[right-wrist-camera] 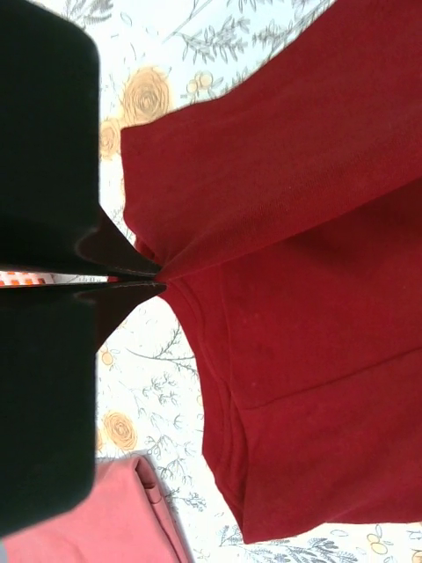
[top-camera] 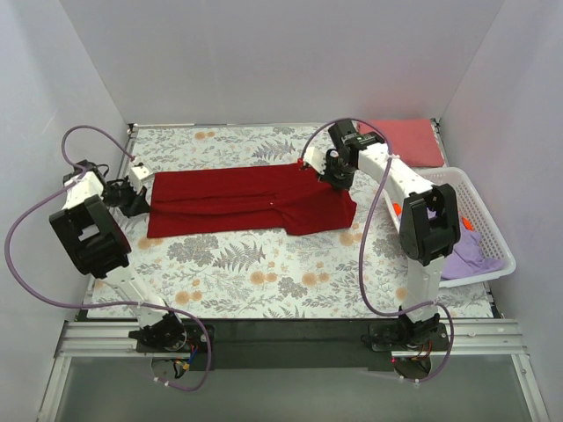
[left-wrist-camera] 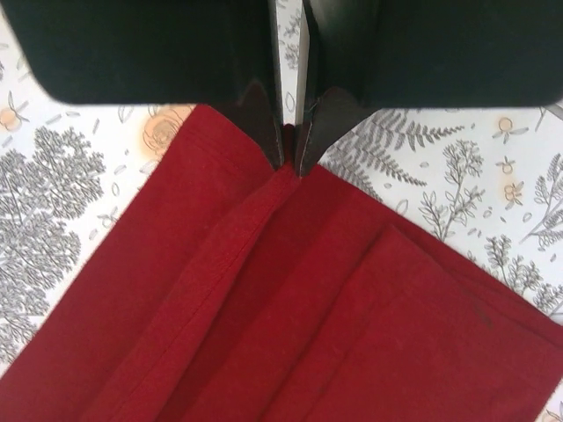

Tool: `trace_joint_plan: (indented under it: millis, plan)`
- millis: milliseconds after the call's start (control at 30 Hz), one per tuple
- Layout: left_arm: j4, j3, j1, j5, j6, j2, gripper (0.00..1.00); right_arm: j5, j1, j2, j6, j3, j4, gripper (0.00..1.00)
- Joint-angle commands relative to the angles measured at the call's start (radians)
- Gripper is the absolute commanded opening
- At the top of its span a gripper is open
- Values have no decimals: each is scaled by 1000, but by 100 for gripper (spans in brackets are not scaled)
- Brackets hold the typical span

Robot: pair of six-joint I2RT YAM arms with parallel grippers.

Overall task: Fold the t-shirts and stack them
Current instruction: Fold the tshirt

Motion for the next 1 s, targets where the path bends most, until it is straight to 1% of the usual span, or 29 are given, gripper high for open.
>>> trace_joint_plan:
  millis: [0,333,467,967]
  plan:
    - [102,27,-22,20,-82,6,0,19,-17,30,-65,85,-40,1]
    - [129,81,-49,-15,-107,78,0,28,-29,137,-108,182,-43,1]
    - [147,76,-49,-26,-117,89,0,37,-27,171,-126,234,-45,1]
    - [173,30,-51,-56,-111,96,0,39,-29,251,-129,314,-43,1]
